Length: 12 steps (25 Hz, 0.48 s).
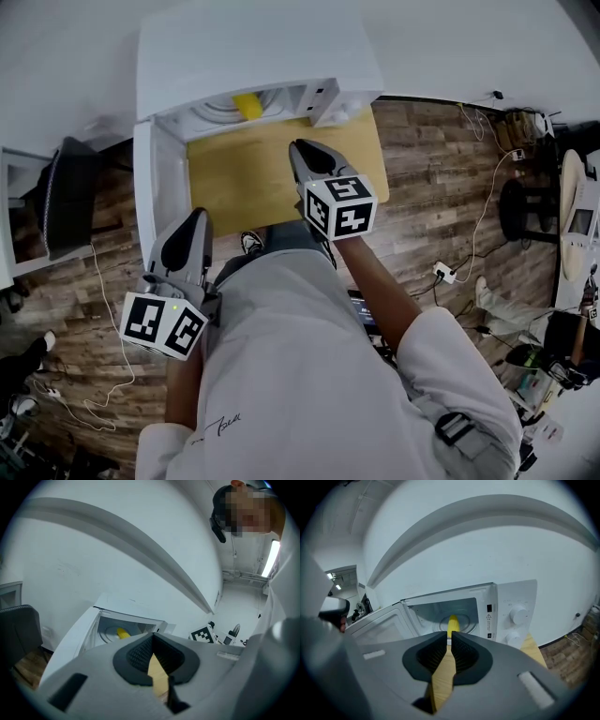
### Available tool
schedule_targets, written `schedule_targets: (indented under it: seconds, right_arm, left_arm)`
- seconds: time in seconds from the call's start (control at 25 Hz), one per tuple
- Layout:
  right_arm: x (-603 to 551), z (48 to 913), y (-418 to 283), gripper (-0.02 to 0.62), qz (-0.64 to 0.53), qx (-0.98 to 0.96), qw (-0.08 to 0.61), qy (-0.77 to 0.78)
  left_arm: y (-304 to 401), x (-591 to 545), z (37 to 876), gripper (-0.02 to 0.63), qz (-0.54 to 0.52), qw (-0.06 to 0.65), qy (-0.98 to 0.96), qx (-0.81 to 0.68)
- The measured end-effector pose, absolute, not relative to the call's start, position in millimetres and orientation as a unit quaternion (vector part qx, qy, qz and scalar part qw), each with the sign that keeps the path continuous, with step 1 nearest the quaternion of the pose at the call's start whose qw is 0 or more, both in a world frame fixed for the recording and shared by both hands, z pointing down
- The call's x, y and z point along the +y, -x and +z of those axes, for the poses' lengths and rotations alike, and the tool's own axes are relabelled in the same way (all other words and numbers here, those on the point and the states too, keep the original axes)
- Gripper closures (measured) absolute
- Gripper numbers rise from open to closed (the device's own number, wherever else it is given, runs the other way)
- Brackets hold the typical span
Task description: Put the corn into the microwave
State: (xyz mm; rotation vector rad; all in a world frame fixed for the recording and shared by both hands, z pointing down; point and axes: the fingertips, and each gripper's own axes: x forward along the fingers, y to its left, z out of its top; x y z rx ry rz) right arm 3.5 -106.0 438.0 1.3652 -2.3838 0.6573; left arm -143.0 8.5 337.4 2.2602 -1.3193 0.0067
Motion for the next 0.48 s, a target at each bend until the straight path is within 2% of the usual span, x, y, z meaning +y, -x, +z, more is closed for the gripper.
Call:
schedule_targets:
  seconds: [0.48]
  right_arm:
    - [-79.1, 414.0, -11.4, 0.566, 0.239, -0.833, 0.140, -0.478]
  left_arm:
    - [150.1, 6.4, 347.5, 0.617, 0.016, 0.262, -0.824, -0.503]
